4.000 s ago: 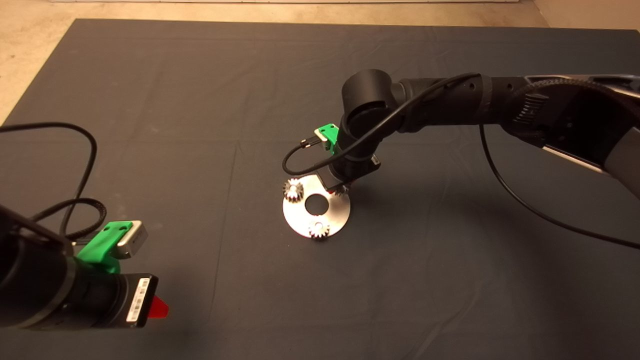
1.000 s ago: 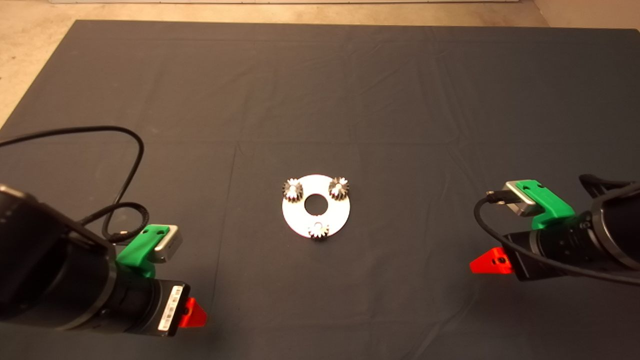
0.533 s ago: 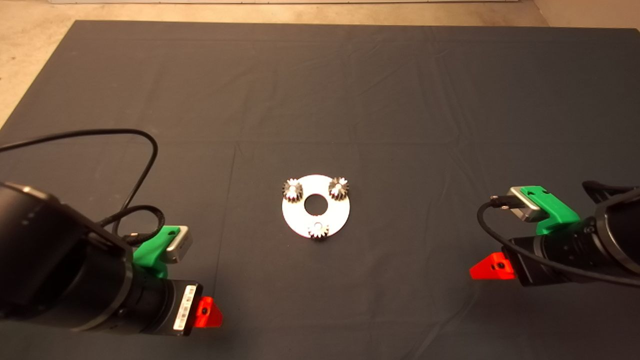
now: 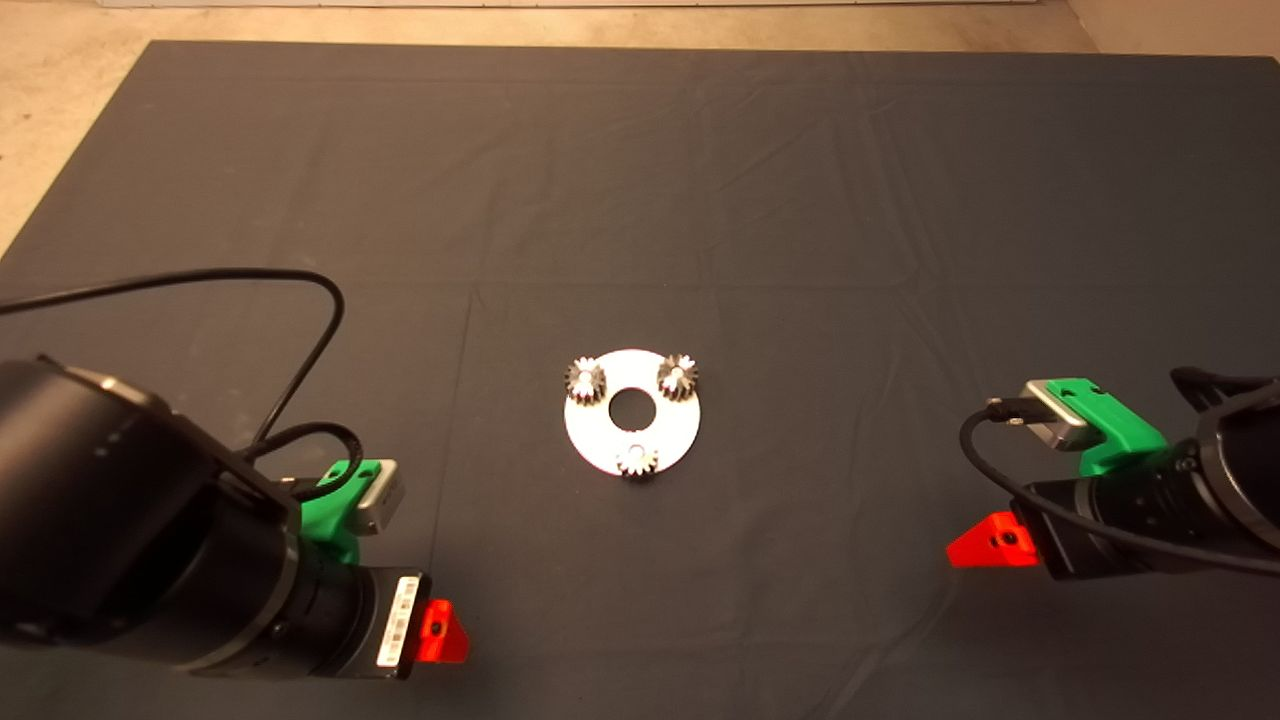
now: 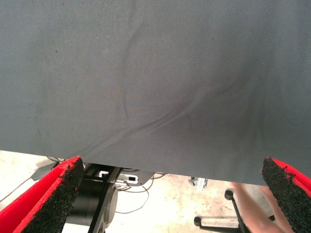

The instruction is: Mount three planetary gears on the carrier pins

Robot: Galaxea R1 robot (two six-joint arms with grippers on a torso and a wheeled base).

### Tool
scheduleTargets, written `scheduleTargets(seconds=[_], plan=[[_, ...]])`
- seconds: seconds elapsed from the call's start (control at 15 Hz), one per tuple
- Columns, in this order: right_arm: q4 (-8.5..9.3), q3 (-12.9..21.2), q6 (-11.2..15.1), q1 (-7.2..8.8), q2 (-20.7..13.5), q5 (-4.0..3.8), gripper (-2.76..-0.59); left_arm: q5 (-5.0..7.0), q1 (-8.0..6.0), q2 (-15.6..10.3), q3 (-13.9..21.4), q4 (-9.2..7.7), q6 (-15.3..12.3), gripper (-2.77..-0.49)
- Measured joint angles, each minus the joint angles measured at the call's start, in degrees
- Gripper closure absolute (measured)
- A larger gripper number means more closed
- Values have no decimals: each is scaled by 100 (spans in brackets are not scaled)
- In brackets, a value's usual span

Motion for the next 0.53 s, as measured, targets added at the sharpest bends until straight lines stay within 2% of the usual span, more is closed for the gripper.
scheduleTargets(seconds=[0.33,0.53], plan=[[33,0,27,0,-54,0,-273,0,0,33,0,-83,-41,-262],[116,0,46,0,-151,2,-273,0,0,46,1,-156,-58,-262]])
